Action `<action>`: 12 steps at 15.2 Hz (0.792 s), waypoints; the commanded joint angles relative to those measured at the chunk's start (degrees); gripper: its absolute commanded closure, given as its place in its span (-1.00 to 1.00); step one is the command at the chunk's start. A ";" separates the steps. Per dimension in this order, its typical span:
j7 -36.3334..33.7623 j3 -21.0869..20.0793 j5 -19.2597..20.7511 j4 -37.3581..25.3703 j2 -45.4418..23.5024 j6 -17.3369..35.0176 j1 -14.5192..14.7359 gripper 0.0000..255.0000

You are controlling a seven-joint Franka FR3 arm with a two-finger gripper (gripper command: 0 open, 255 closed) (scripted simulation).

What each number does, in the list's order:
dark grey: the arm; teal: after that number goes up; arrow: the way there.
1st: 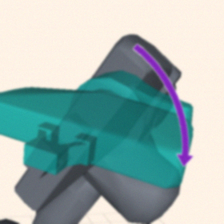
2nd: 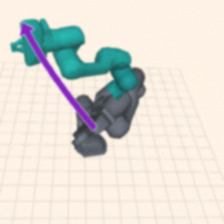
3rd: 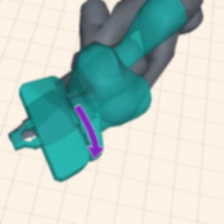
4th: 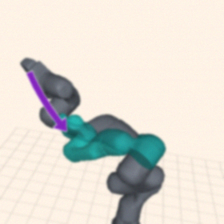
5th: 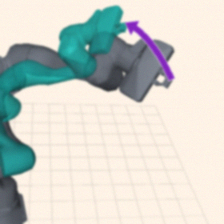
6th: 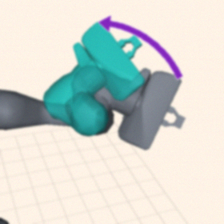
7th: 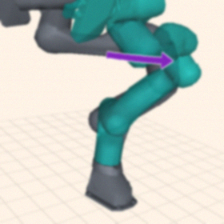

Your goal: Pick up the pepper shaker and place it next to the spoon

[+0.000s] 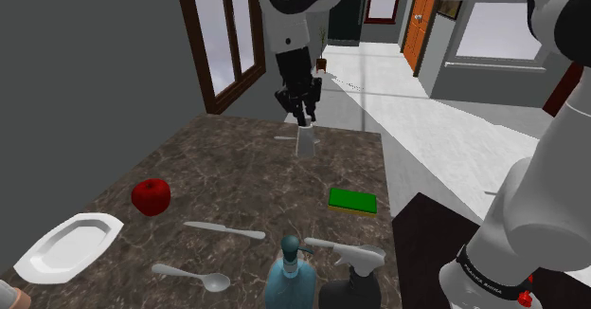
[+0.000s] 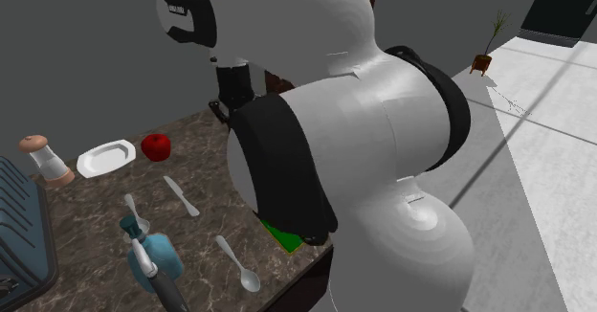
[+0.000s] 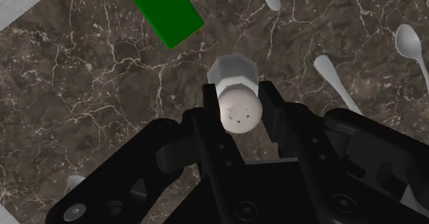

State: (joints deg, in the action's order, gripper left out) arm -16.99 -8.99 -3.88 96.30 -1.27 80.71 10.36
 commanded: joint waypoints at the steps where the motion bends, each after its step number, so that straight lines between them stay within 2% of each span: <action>1: -2.87 -1.36 -0.86 0.56 0.48 0.29 1.41 1.00; 12: -18.08 -8.69 -3.82 -3.43 -3.18 1.61 9.20 1.00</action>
State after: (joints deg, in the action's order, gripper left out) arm -33.54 -16.99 -7.59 93.35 -3.69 81.85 18.76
